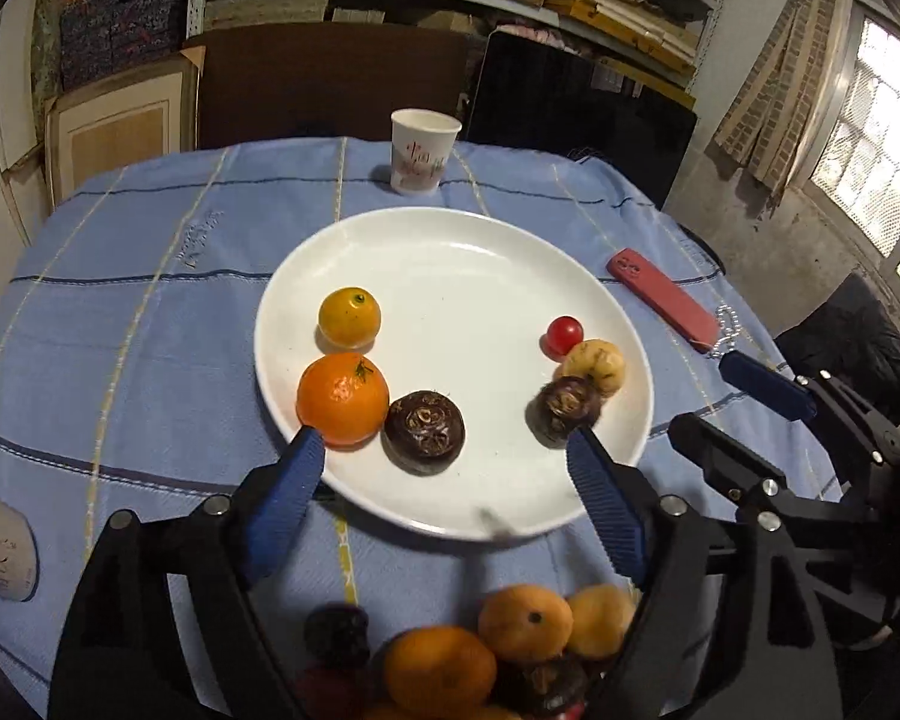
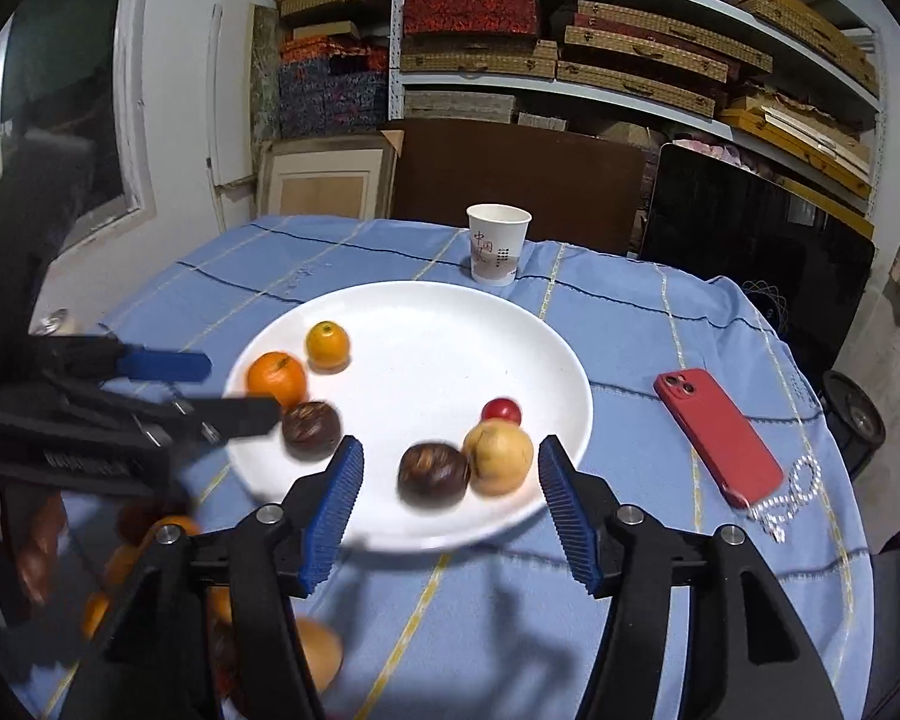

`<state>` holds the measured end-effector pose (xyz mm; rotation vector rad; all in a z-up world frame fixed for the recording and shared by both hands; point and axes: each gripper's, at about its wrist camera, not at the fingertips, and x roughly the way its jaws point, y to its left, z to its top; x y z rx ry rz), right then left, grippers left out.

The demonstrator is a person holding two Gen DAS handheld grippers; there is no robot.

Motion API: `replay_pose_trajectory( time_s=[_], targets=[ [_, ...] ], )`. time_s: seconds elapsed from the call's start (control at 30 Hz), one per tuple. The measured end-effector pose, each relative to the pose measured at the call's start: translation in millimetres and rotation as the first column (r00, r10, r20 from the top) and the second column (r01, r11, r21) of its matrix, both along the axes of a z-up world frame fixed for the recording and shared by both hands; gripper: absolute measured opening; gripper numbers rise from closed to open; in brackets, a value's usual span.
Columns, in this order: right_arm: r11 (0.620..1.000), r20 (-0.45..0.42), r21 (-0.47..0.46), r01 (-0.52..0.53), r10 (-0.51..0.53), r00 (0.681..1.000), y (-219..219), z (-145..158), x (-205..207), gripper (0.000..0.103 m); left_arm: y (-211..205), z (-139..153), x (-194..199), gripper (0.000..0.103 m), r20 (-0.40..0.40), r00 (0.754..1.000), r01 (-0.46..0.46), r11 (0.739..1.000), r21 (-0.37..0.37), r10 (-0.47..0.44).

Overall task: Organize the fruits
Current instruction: 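Release both mangosteens onto the plate with the left and right tools, then grasp a red tomato with the right tool from the pile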

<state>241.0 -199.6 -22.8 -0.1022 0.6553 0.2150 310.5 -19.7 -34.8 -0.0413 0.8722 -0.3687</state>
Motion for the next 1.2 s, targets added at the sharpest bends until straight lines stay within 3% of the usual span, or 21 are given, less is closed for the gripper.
replay_pose_trajectory(
  time_s=[0.1, 0.2, 0.3, 0.47, 0.67, 0.73, 1.1, 1.2],
  targets=[
    [1.000, -0.011, -0.004, -0.011, 0.011, 1.000, -6, 1, -41, 0.066, 18, 19, -47, 0.096, 0.055, 0.998, 0.010, 1.000, 0.007, -0.010],
    [0.999, -0.037, -0.029, -0.031, 0.030, 0.999, -4, -8, -83, 0.070, 35, 27, -106, 0.097, 0.125, 0.991, 0.033, 0.997, 0.070, -0.041],
    [0.997, -0.055, -0.070, -0.038, 0.035, 0.998, 2, -24, -115, 0.071, 52, 25, -156, 0.099, 0.161, 0.985, 0.045, 0.996, 0.071, -0.056],
    [0.991, -0.074, -0.128, -0.032, 0.022, 0.997, 16, -44, -121, 0.071, 67, 2, -205, 0.099, 0.116, 0.992, 0.038, 0.998, 0.045, -0.043],
    [0.963, -0.089, -0.248, -0.106, 0.086, 0.992, 51, -65, -108, 0.069, 70, -19, -222, 0.099, 0.082, 0.996, 0.020, 0.998, 0.067, -0.026],
    [0.966, -0.119, -0.233, -0.112, 0.086, 0.989, 55, -70, -101, 0.053, 70, -20, -223, 0.099, 0.085, 0.996, 0.022, 0.996, 0.081, -0.029],
    [0.964, -0.057, -0.265, -0.012, -0.003, 0.998, 41, -68, -94, 0.063, 67, -28, -202, 0.099, 0.081, 0.997, 0.008, 0.996, 0.093, -0.016],
    [0.969, -0.087, -0.245, -0.015, -0.007, 0.996, 37, -71, -86, 0.063, 64, -31, -198, 0.099, 0.075, 0.997, 0.012, 0.995, 0.103, -0.020]
  ],
)
